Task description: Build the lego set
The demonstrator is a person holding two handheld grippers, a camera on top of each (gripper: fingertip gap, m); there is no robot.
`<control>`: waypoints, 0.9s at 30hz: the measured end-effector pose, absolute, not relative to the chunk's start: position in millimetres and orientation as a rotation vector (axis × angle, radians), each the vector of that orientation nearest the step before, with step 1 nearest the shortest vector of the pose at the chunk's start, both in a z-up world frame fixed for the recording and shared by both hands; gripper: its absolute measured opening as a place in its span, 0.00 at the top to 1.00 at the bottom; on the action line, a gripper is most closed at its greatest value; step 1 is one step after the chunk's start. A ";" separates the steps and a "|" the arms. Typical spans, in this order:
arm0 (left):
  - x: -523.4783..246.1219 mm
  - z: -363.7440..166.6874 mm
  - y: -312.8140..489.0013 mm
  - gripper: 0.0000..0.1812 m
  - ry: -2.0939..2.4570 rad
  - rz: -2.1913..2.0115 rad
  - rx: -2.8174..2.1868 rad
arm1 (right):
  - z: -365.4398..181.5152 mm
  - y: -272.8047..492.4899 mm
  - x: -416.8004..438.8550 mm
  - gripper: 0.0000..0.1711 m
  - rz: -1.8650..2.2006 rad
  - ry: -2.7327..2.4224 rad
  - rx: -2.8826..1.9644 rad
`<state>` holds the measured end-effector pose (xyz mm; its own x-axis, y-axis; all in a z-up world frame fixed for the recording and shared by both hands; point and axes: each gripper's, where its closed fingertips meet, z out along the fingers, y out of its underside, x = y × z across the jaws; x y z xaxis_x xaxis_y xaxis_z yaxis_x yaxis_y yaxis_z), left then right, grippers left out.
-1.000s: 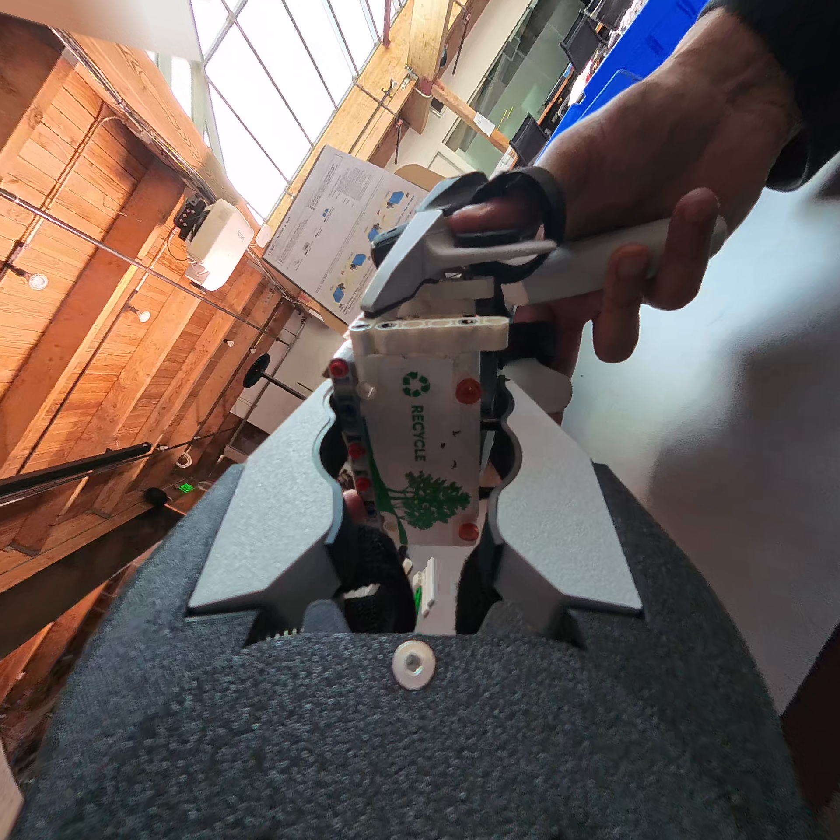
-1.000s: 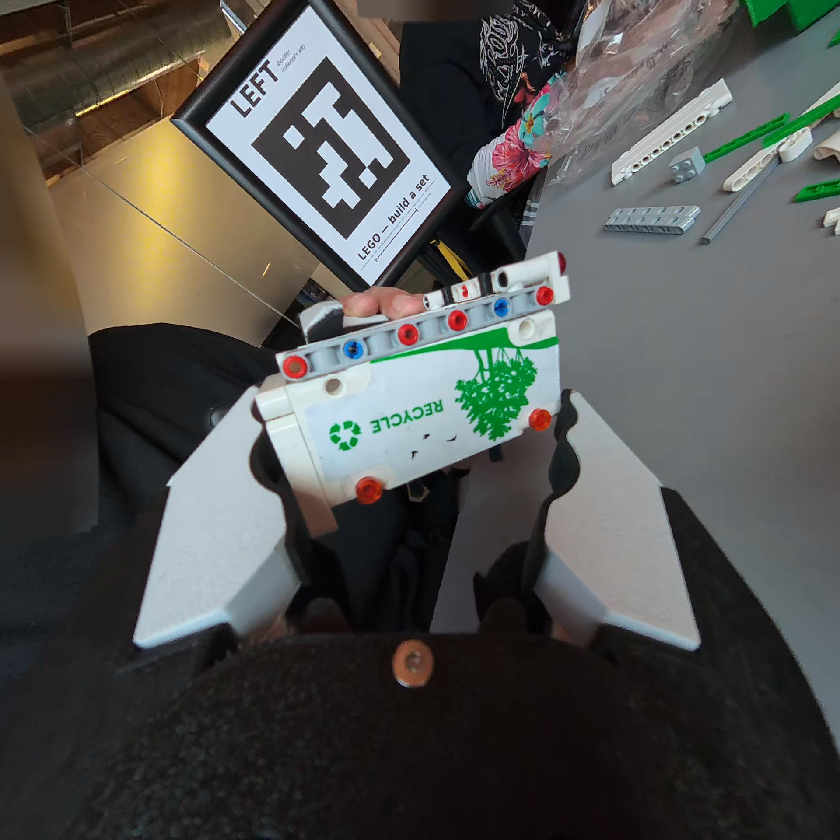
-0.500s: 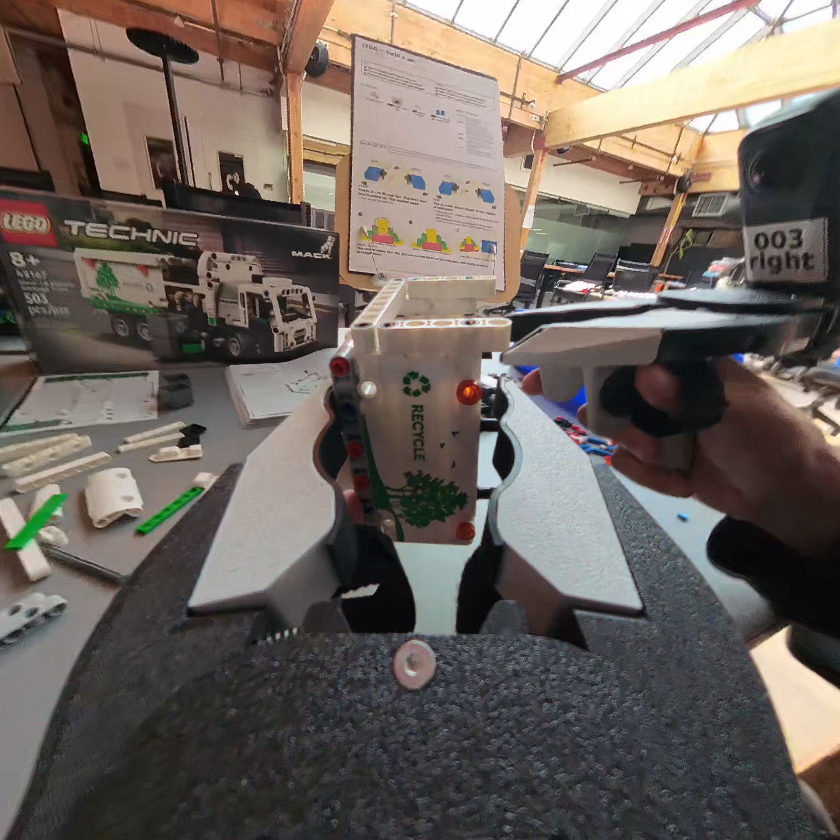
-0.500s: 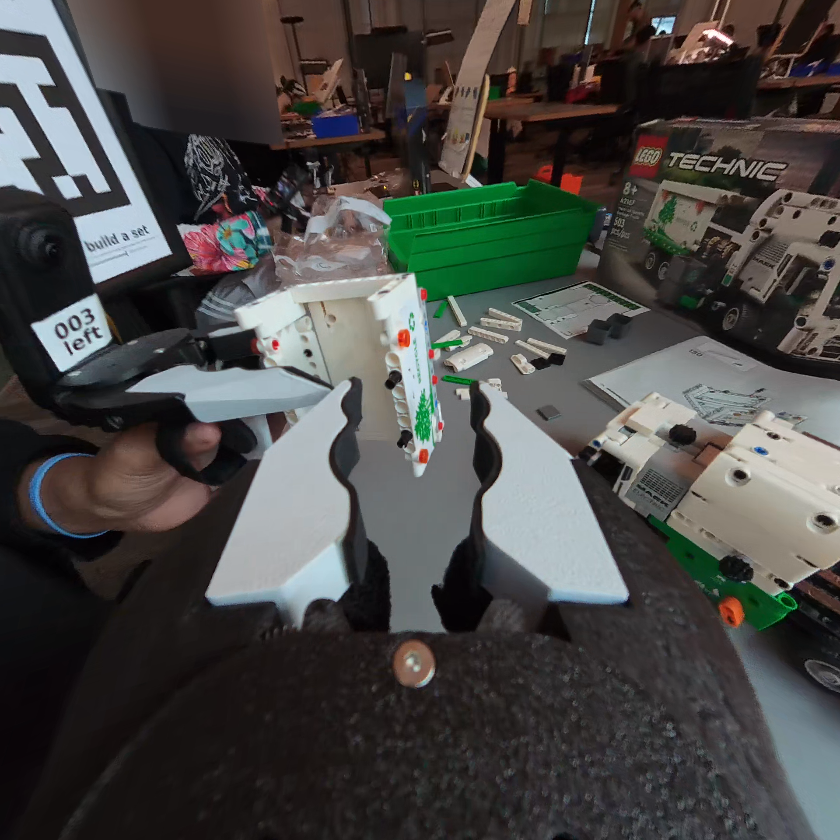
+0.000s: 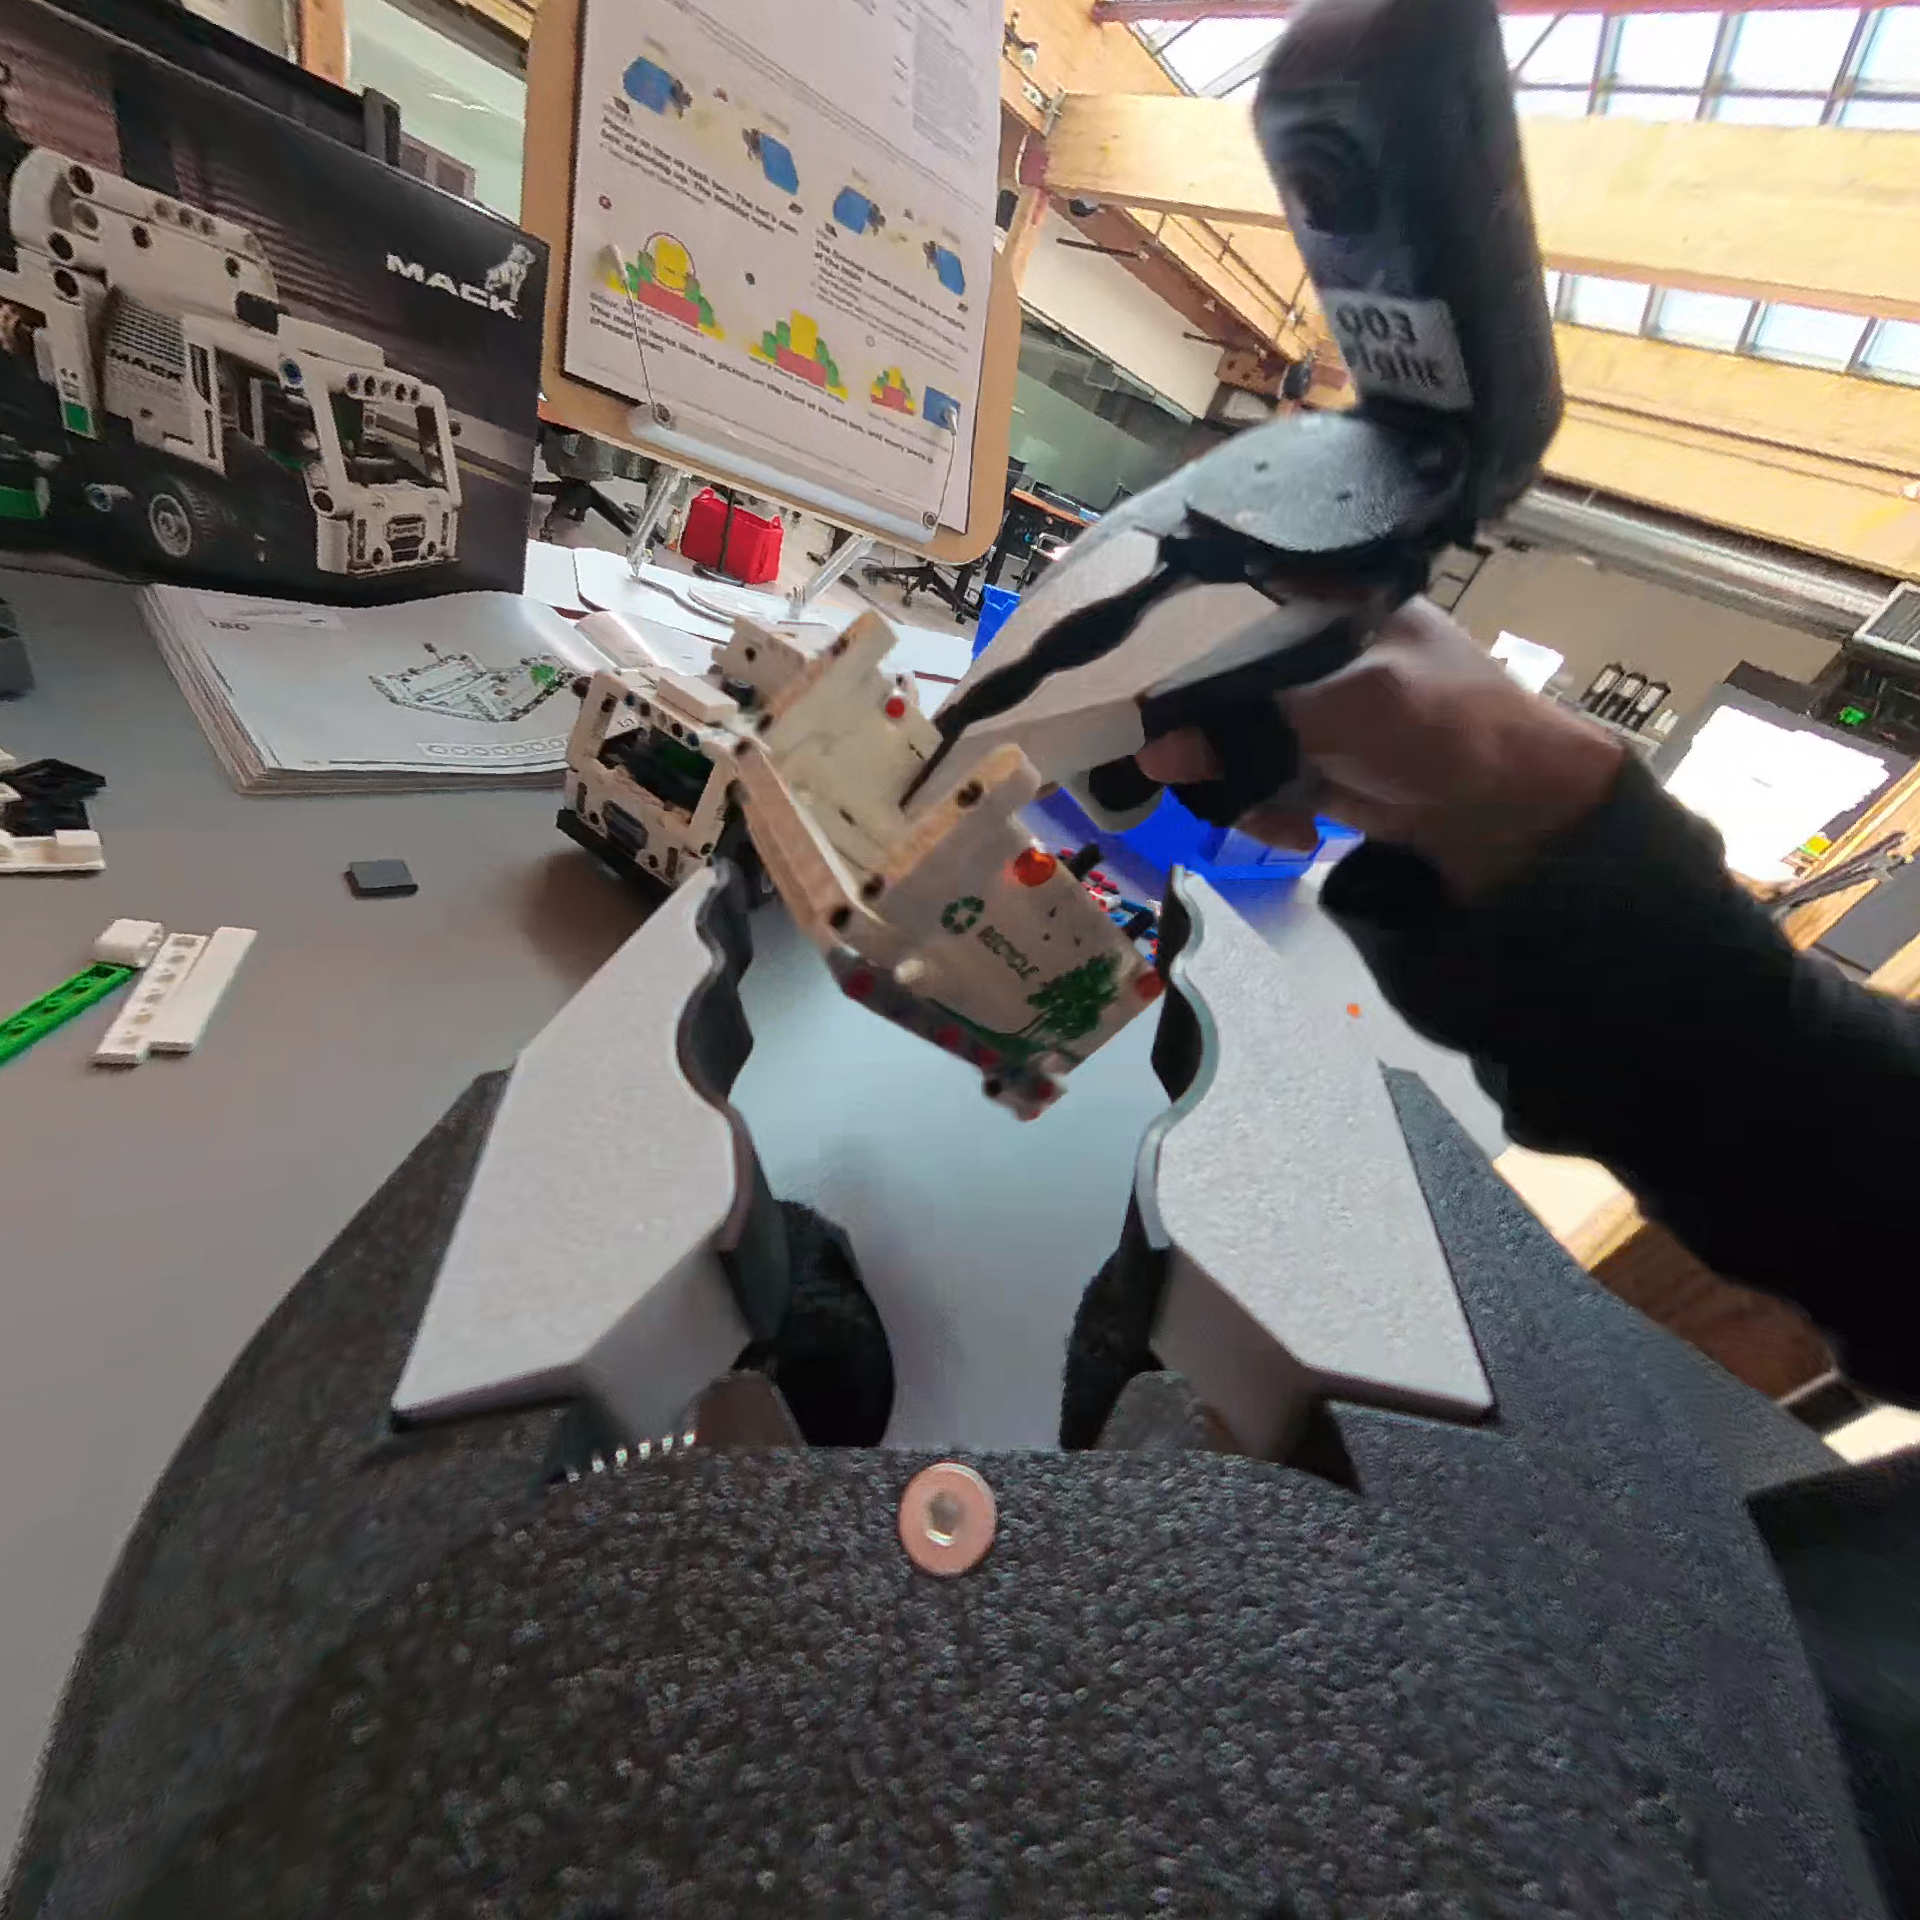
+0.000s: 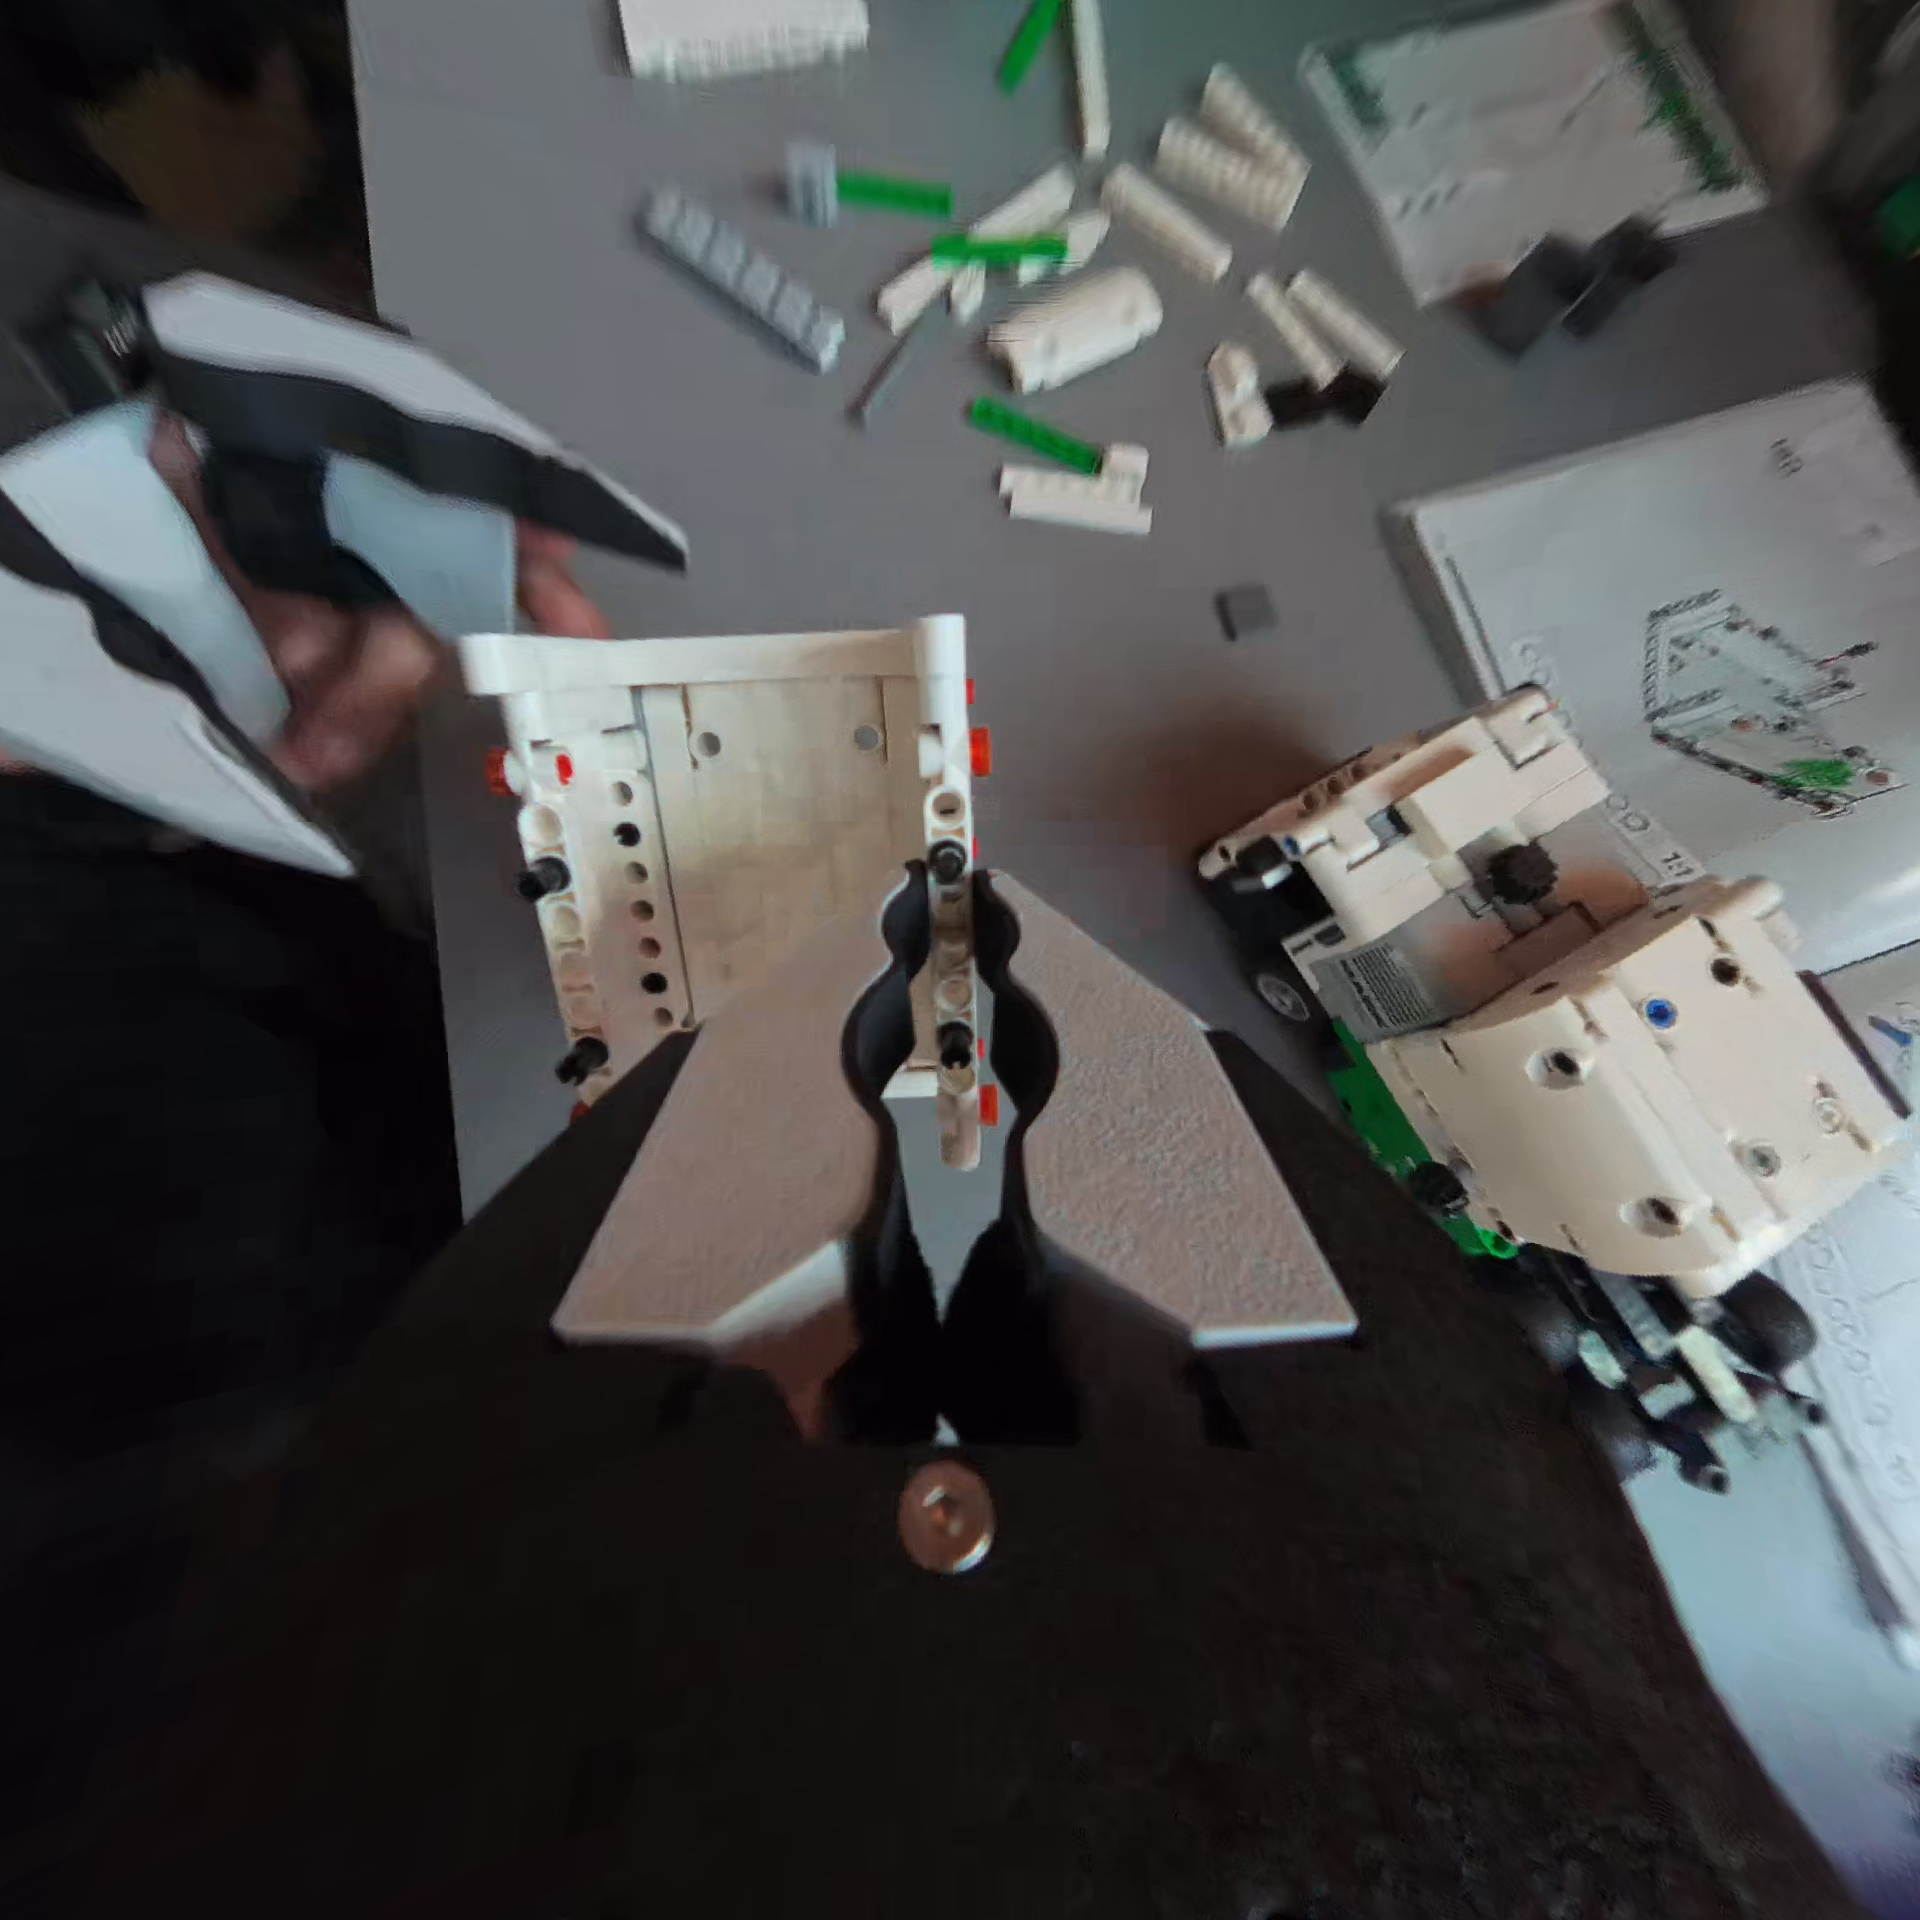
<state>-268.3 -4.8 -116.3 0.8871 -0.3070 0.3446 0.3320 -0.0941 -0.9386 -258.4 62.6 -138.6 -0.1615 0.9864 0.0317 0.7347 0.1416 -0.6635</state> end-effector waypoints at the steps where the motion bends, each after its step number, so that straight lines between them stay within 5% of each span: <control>1: -272.2 -118.2 -9.5 0.59 0.015 -0.520 -1.576 | -143.0 66.4 -253.0 0.97 0.637 -2.086 -1.632; 9: -292.6 -139.5 -20.4 0.65 0.213 -0.325 -1.635 | -196.1 86.7 -223.1 0.97 0.057 -2.808 -1.378; 21: -293.8 -133.4 -10.6 0.72 0.190 -0.389 -1.640 | -208.7 89.7 -228.9 0.96 0.124 -2.802 -1.462; 27: -317.1 -137.4 21.1 0.77 0.226 -0.221 -1.656 | -182.8 90.8 -247.6 0.75 0.529 -2.400 -1.614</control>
<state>-317.1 21.1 -137.4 0.9609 -0.2767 0.0101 -0.0168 -0.0945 -0.9954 -247.6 90.8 -182.8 -0.3832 0.9231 -0.0329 0.8513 0.3391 -0.4004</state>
